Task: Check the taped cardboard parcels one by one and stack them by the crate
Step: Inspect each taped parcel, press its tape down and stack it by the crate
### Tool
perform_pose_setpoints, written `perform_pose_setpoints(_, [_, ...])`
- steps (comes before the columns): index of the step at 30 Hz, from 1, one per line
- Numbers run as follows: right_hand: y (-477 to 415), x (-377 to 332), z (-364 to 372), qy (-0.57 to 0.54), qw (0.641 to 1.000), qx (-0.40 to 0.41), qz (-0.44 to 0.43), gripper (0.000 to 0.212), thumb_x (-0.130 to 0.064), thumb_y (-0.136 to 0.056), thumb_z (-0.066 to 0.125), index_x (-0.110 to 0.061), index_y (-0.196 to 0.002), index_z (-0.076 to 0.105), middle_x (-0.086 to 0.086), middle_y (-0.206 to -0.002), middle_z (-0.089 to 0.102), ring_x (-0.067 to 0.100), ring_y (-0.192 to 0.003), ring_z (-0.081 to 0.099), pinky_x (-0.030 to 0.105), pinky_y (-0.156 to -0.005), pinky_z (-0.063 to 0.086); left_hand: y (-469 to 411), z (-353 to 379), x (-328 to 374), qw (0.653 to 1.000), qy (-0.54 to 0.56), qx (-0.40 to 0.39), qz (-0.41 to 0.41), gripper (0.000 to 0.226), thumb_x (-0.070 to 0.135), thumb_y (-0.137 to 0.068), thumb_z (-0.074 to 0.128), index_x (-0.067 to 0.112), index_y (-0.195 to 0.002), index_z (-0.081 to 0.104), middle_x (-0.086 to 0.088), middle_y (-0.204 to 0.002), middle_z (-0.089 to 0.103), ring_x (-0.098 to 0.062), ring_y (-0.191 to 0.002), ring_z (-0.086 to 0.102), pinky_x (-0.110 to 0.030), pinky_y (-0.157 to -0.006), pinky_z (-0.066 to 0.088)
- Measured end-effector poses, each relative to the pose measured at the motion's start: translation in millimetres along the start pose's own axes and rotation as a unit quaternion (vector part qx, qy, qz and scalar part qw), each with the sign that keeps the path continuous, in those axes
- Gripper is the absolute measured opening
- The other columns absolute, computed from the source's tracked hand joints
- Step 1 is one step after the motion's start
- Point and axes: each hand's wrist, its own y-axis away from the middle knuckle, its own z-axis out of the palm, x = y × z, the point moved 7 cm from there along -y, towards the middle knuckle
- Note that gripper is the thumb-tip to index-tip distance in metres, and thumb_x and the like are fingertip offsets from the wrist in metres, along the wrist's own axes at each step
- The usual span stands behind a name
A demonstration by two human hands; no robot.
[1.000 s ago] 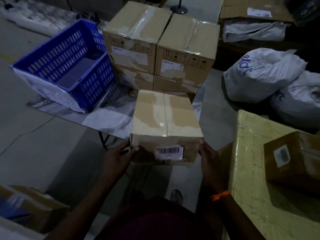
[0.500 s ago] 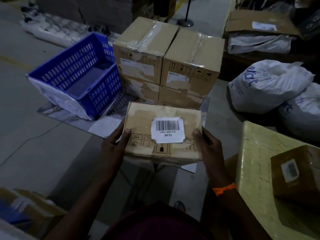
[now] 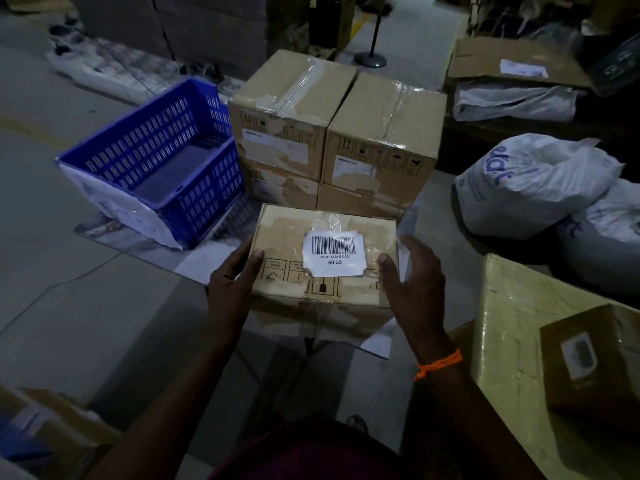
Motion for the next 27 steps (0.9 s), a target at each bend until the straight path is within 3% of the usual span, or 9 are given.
perform_pose_setpoints(3, [9.8,-46.4,16.4,0.041,0.993,-0.029,-0.111,0.046,-0.025,-0.098,0.069,-0.009,-0.14,0.058,0.013,-0.149,0.054,0.029,-0.145,0.041,0.048,-0.118,0.039,-0.4,1.2,-2.1,1.0,0.014,-0.008,-0.006,0.047,0.055,-0.091,0.063,0.033,-0.133,0.064,0.001,-0.118,0.072,-0.022,-0.11,0.069,-0.053,-0.095,0.056])
perform_pose_setpoints(7, [32.9,-100.2,75.6,0.085,0.965,-0.189,-0.162,0.071,-0.062,-0.098,0.046,-0.015,-0.151,0.048,0.01,-0.161,0.041,0.026,-0.153,0.03,0.053,-0.124,0.025,7.1,11.8,2.4,0.998,0.038,-0.039,-0.022,0.054,0.072,-0.092,0.041,0.038,-0.126,0.064,0.007,-0.12,0.07,-0.019,-0.111,0.067,-0.044,-0.093,0.056])
perform_pose_setpoints(11, [35.0,-103.0,104.1,0.208,0.94,-0.248,-0.105,0.107,-0.09,-0.084,0.022,-0.018,-0.163,0.025,0.009,-0.173,0.013,0.028,-0.16,0.005,0.066,-0.123,0.001,17.5,23.7,-2.3,0.993,0.088,-0.056,-0.047,0.062,0.068,-0.097,0.024,0.033,-0.135,0.058,0.016,-0.124,0.065,-0.006,-0.118,0.061,-0.032,-0.098,0.051])
perform_pose_setpoints(15, [19.0,-83.5,74.2,0.206,0.947,-0.242,-0.04,0.13,-0.103,-0.064,0.001,-0.022,-0.166,0.009,0.004,-0.174,-0.004,0.025,-0.16,-0.007,0.067,-0.123,-0.003,24.3,59.2,14.6,0.981,0.137,-0.131,-0.025,0.07,0.061,-0.101,0.022,0.016,-0.143,0.054,0.005,-0.133,0.064,-0.004,-0.119,0.064,-0.02,-0.089,0.055])
perform_pose_setpoints(17, [5.8,-65.1,50.1,0.178,0.953,-0.245,0.002,0.131,-0.103,-0.061,0.009,-0.025,-0.166,0.005,-0.001,-0.174,-0.007,0.021,-0.159,-0.009,0.064,-0.124,-0.003,21.8,81.4,27.9,0.975,0.145,-0.17,0.005,0.07,0.056,-0.104,0.017,0.012,-0.141,0.057,0.0,-0.137,0.063,-0.008,-0.124,0.062,-0.021,-0.092,0.053])
perform_pose_setpoints(20, [-14.5,-37.1,8.8,0.118,0.967,-0.217,0.066,0.112,-0.088,-0.074,0.036,-0.028,-0.165,0.009,-0.005,-0.174,-0.001,0.017,-0.159,-0.003,0.06,-0.126,0.0,12.8,115.1,35.4,0.97,0.076,-0.225,0.055,0.067,0.058,-0.103,0.026,0.015,-0.137,0.062,0.0,-0.141,0.062,-0.014,-0.129,0.059,-0.028,-0.101,0.051])
perform_pose_setpoints(22, [-25.2,-11.6,-10.8,0.067,0.972,-0.201,0.097,0.102,-0.08,-0.081,0.052,-0.029,-0.163,0.017,-0.001,-0.173,0.013,0.02,-0.159,0.01,0.062,-0.125,0.011,3.2,127.7,20.2,0.976,-0.006,-0.206,0.067,0.054,0.06,-0.094,0.046,0.025,-0.129,0.068,0.007,-0.13,0.067,-0.014,-0.118,0.064,-0.025,-0.088,0.056])
perform_pose_setpoints(25, [-29.9,24.8,-42.2,-0.031,0.981,-0.157,0.112,0.1,-0.088,-0.075,0.057,-0.032,-0.155,0.035,0.005,-0.155,0.047,0.026,-0.14,0.049,0.058,-0.109,0.045,-14.2,126.0,-29.7,0.982,-0.142,-0.123,0.018,0.056,0.059,-0.084,0.061,0.022,-0.126,0.066,0.006,-0.115,0.066,-0.017,-0.105,0.066,-0.034,-0.081,0.058])
perform_pose_setpoints(27, [-27.4,43.8,-67.7,-0.059,0.98,-0.131,0.138,0.083,-0.066,-0.084,0.063,-0.03,-0.155,0.039,0.0,-0.141,0.06,0.012,-0.123,0.062,0.046,-0.099,0.053,-22.1,120.0,-61.6,0.978,-0.17,-0.112,-0.047,0.066,0.066,-0.082,0.068,0.019,-0.128,0.061,0.003,-0.115,0.066,-0.016,-0.1,0.065,-0.034,-0.081,0.056])
